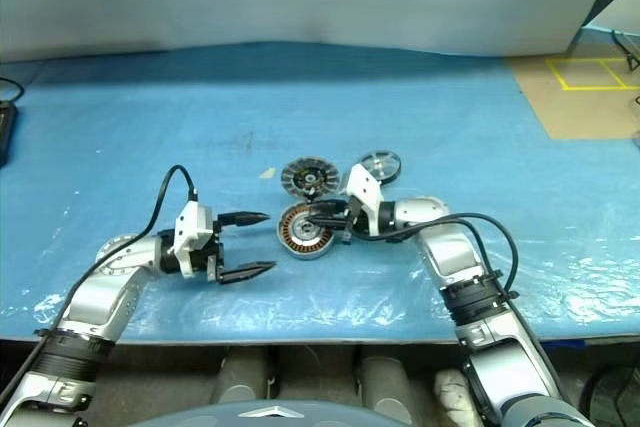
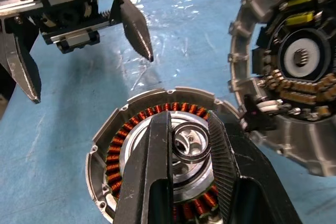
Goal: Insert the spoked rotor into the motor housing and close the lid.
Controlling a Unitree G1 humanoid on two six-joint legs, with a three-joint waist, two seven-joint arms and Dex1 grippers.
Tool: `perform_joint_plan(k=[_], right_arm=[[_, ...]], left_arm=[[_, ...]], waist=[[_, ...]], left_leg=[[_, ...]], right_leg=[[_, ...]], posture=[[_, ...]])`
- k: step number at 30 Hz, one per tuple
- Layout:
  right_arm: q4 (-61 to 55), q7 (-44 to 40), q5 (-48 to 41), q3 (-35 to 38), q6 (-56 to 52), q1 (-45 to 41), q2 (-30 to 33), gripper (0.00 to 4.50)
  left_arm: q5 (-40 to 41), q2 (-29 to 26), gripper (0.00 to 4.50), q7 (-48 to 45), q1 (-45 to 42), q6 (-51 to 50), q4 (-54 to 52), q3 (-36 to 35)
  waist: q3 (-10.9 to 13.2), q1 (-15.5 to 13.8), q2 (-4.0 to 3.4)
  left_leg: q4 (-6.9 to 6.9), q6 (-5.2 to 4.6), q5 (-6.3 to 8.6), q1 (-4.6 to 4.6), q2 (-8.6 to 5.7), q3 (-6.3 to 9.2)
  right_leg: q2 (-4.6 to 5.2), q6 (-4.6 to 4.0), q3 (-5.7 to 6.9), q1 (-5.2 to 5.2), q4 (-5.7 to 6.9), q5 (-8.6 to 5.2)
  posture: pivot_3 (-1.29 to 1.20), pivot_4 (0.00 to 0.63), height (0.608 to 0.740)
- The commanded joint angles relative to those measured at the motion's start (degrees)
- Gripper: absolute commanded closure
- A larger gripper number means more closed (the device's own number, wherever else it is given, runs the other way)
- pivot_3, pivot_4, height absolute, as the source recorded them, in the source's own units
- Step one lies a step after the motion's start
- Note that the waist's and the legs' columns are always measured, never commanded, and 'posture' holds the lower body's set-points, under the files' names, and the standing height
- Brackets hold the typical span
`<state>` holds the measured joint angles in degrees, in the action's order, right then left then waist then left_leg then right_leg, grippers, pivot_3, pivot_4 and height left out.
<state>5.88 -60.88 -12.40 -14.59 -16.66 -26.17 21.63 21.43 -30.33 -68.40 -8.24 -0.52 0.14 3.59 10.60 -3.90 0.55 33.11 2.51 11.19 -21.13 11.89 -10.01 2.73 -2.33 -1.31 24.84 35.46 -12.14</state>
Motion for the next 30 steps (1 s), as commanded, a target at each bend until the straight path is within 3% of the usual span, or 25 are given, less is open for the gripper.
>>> perform_joint_plan(k=[1, 30], right_arm=[[-0.2, 0.7, 0.4, -0.5, 1.6, -0.9, -1.0, 3.93], [2.2, 0.9, 1.9, -2.1, 2.6, -0.3, -3.4, 3.93]], left_arm=[[0.9, 0.0, 0.00, 0.0, -0.4, -0.1, 0.1, -0.4], [0.4, -0.8, 0.00, 0.3, -0.8, 1.7, 1.1, -1.2]], waist=[[0.0, 0.0, 0.00], [0.0, 0.0, 0.01]], left_leg=[[0.00, 0.00, 0.00, 0.01, 0.00, 0.00], [0.01, 0.03, -0.02, 0.03, 0.00, 0.00]], right_leg=[[0.00, 0.00, 0.00, 0.00, 0.00, 0.00], [0.00, 0.00, -0.01, 0.00, 0.08, 0.00]], posture=[[0.00, 0.150, 0.740], [0.00, 0.150, 0.740]])
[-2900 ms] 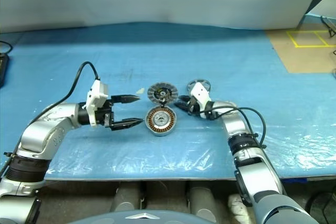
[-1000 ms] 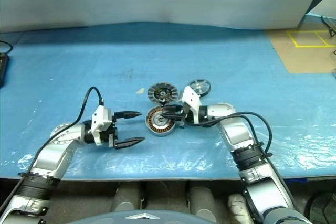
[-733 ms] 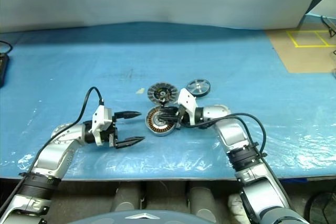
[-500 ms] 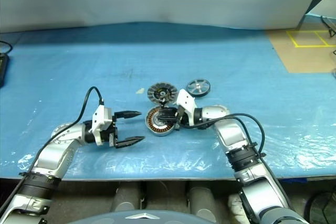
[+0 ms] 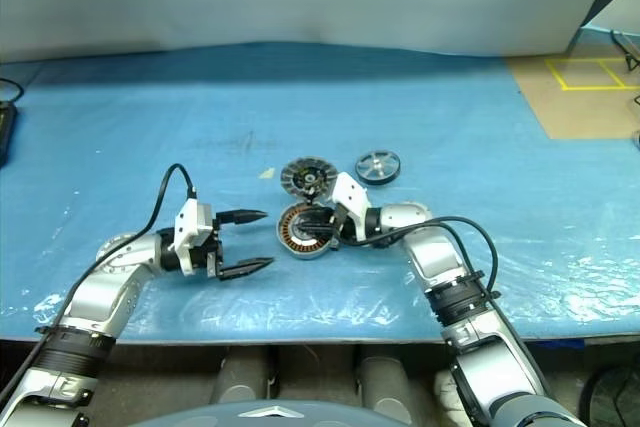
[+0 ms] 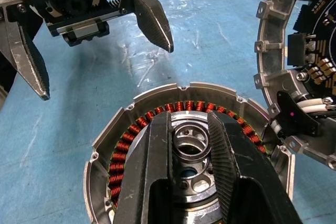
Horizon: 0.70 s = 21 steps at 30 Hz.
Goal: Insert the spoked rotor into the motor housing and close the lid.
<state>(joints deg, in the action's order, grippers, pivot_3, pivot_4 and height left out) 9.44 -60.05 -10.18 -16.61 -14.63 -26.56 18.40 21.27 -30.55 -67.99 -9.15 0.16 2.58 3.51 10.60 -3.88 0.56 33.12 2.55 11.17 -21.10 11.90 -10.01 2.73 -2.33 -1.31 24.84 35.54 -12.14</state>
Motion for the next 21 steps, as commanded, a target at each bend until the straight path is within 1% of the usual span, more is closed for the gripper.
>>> perform_joint_plan(k=[1, 20, 21], right_arm=[[-1.7, 0.1, -0.3, -0.1, 0.5, 0.2, -0.1, 3.93], [-1.9, 0.0, -0.4, 0.2, 0.2, 0.5, 0.8, 3.93], [-2.0, 0.0, -0.4, 0.2, 0.2, 0.6, 0.8, 3.58]], left_arm=[[0.5, -0.7, 0.00, -0.1, 0.0, 1.1, -1.2, -1.1], [-0.3, -0.3, 0.00, 0.2, -1.3, 2.3, 0.3, -0.6], [-0.3, -0.3, 0.00, 0.3, -1.2, 2.4, 0.3, -0.6]], waist=[[0.0, 0.0, 0.00], [0.0, 0.0, 0.01], [0.0, 0.0, 0.01]], left_leg=[[0.00, 0.00, 0.00, 0.00, 0.00, 0.00], [0.02, 0.01, -0.01, 0.01, 0.00, 0.00], [0.02, 0.01, -0.01, 0.01, 0.00, 0.00]], right_leg=[[0.00, 0.00, 0.00, 0.00, 0.00, 0.00], [0.00, 0.00, -0.01, 0.00, 0.03, 0.00], [0.00, 0.00, -0.01, 0.00, 0.03, 0.00]], posture=[[0.00, 0.150, 0.740], [0.00, 0.150, 0.740], [0.00, 0.150, 0.740]])
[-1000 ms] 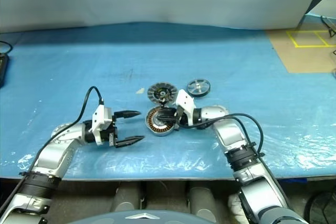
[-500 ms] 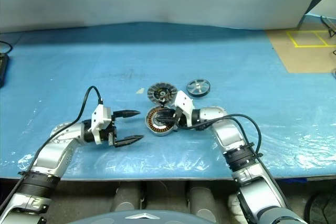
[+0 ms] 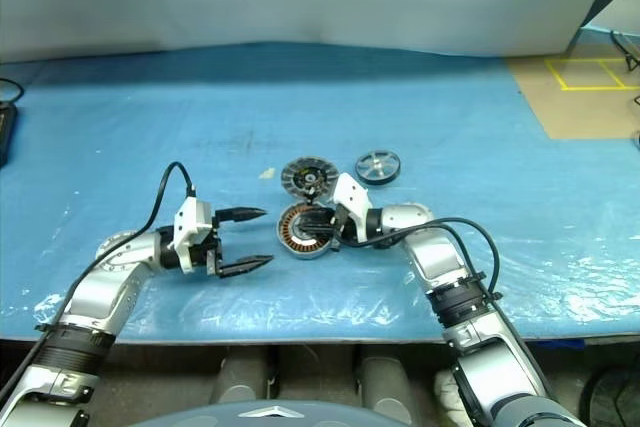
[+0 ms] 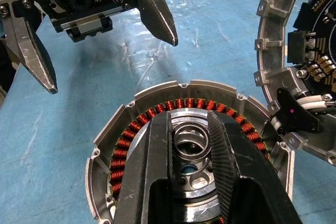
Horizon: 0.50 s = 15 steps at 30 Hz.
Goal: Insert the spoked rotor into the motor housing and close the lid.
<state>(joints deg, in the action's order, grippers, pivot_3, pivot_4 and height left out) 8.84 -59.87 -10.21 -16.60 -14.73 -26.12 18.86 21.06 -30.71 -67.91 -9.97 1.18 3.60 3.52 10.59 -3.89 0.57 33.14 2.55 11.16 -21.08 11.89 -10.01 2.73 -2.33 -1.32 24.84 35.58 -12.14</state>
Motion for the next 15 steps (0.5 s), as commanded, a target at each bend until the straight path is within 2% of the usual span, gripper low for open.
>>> perform_joint_plan(k=[1, 2, 7, 11, 15], right_arm=[[-1.3, -0.2, -0.3, 0.2, 0.4, 0.2, 0.4, 3.19], [-1.3, -0.3, -0.3, 0.2, 0.5, 0.1, 0.4, 3.04], [-1.1, -0.2, -0.1, 0.3, 1.7, 0.0, 0.5, 1.24], [-1.1, -0.3, -0.4, 0.4, 1.9, 0.0, 0.5, 0.03], [-1.1, -0.3, -0.7, 0.6, 1.9, 0.0, 0.4, 0.03]], left_arm=[[-0.1, -0.1, 0.00, 0.2, -0.4, 1.4, -0.7, -0.6], [-0.1, -0.1, 0.00, 0.2, -0.4, 1.5, -0.7, -0.6], [-0.3, -0.2, 0.00, 0.2, -0.3, 1.9, -0.3, -0.7], [-0.5, 0.0, 0.00, 0.2, -0.3, 2.3, 0.0, -0.6], [-0.6, 0.1, 0.00, 0.2, -0.4, 2.4, 0.1, -0.6]], waist=[[0.0, 0.0, 0.00], [0.0, 0.0, 0.00], [0.0, 0.0, 0.00], [0.0, 0.0, 0.00], [0.0, 0.0, 0.00]], left_leg=[[0.00, 0.00, 0.00, 0.00, 0.00, 0.00], [0.00, 0.00, 0.00, 0.00, 0.00, 0.00], [0.02, 0.00, 0.00, 0.00, 0.00, 0.00], [0.03, 0.00, 0.00, 0.00, 0.00, 0.00], [0.05, 0.00, 0.00, 0.00, 0.00, 0.00]], right_leg=[[0.00, 0.00, 0.00, 0.00, 0.00, 0.00], [0.00, 0.00, 0.00, 0.00, 0.00, 0.00], [0.00, 0.00, 0.00, 0.00, 0.03, 0.00], [0.00, 0.00, 0.00, 0.00, 0.05, 0.00], [0.01, 0.00, -0.01, 0.00, 0.07, 0.00]], posture=[[0.00, 0.150, 0.740], [0.00, 0.150, 0.740], [0.00, 0.150, 0.740], [0.00, 0.150, 0.740], [0.00, 0.150, 0.740]])
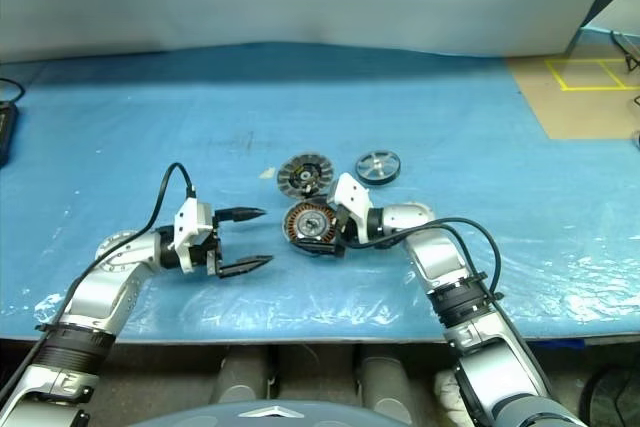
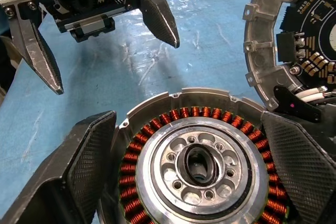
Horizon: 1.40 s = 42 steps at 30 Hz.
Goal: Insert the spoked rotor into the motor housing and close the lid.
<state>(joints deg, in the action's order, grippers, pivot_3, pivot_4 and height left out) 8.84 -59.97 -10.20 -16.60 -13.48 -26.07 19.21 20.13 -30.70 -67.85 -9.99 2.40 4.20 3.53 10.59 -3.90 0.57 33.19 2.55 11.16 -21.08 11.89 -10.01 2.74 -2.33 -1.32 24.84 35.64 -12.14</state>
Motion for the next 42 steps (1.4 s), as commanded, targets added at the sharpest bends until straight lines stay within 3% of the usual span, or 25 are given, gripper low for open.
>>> perform_joint_plan(k=[1, 8, 9, 11, 15, 16, 19, 24, 42], right_arm=[[-1.1, -0.2, -0.8, 0.7, 0.7, -0.1, 0.1, 0.03], [-1.6, -0.9, -1.8, 1.1, -0.1, -0.2, 0.1, 0.03], [-1.7, -1.0, -2.0, 1.2, -0.2, -0.2, 0.1, 0.20], [-1.8, -1.0, -2.1, 1.2, -0.3, -0.3, 0.1, 0.65], [-2.3, -0.9, -2.9, 1.5, -1.0, -0.3, 0.1, 1.99], [-2.3, -0.9, -2.9, 1.5, -1.1, -0.3, 0.1, 1.99], [-2.5, -1.1, -3.8, 2.0, -2.0, -0.4, 0.1, 2.78], [-2.2, -0.6, -3.7, 2.3, -1.9, -0.7, 0.1, 4.46], [-1.1, -2.0, -0.2, -0.4, -2.5, -1.1, 2.6, 4.46]], left_arm=[[0.3, 0.0, 0.00, 0.1, -0.4, 1.3, -0.4, -0.6], [0.2, 0.0, 0.00, 0.0, -0.4, 1.4, -0.2, -0.6], [0.2, 0.0, 0.00, 0.0, -0.4, 1.4, -0.1, -0.5], [0.2, 0.0, 0.00, 0.0, -0.4, 1.5, -0.1, -0.5], [0.2, 0.0, 0.00, -0.1, -0.4, 1.5, 0.0, -0.5], [0.2, 0.0, 0.00, -0.1, -0.4, 1.5, 0.0, -0.5], [0.2, 0.0, 0.00, -0.1, -0.4, 1.5, 0.0, -0.5], [0.1, 0.0, 0.00, -0.1, -0.4, 1.6, 0.1, -0.5], [-0.1, 0.1, 0.00, 0.2, -0.1, 1.5, 0.0, -0.3]], waist=[[0.0, 0.0, 0.00], [0.0, 0.0, 0.00], [0.0, 0.0, 0.00], [0.0, 0.0, 0.00], [0.0, 0.0, 0.00], [0.0, 0.0, 0.00], [0.0, 0.0, 0.00], [0.0, 0.0, 0.00], [0.0, 0.0, 0.01]], left_leg=[[0.00, 0.00, 0.00, 0.00, 0.00, 0.00], [0.00, 0.00, 0.00, 0.00, 0.00, 0.00], [0.00, 0.00, 0.00, 0.00, 0.00, 0.00], [0.00, 0.00, 0.00, 0.00, 0.00, 0.00], [0.00, 0.00, 0.00, 0.00, 0.00, 0.00], [0.00, 0.00, 0.00, 0.00, 0.00, 0.00], [0.00, 0.00, 0.00, 0.00, 0.00, 0.00], [0.00, 0.00, 0.00, 0.00, 0.01, 0.00], [0.01, 0.00, 0.00, 0.03, 0.00, 0.00]], right_leg=[[0.00, 0.00, 0.00, 0.00, 0.00, 0.00], [0.00, 0.00, 0.00, 0.00, 0.00, 0.00], [0.00, 0.00, 0.00, 0.00, 0.00, 0.00], [0.00, 0.00, 0.00, 0.00, 0.00, 0.00], [0.00, 0.00, 0.00, 0.00, 0.00, 0.00], [0.00, 0.00, 0.00, 0.00, 0.00, 0.00], [0.00, 0.00, 0.00, 0.00, 0.00, 0.00], [0.00, 0.00, 0.00, 0.00, 0.00, 0.00], [0.00, 0.00, -0.01, 0.00, 0.02, 0.00]], posture=[[0.00, 0.150, 0.740], [0.00, 0.150, 0.740], [0.00, 0.150, 0.740], [0.00, 0.150, 0.740], [0.00, 0.150, 0.740], [0.00, 0.150, 0.740], [0.00, 0.150, 0.740], [0.00, 0.150, 0.740], [0.00, 0.150, 0.740]])
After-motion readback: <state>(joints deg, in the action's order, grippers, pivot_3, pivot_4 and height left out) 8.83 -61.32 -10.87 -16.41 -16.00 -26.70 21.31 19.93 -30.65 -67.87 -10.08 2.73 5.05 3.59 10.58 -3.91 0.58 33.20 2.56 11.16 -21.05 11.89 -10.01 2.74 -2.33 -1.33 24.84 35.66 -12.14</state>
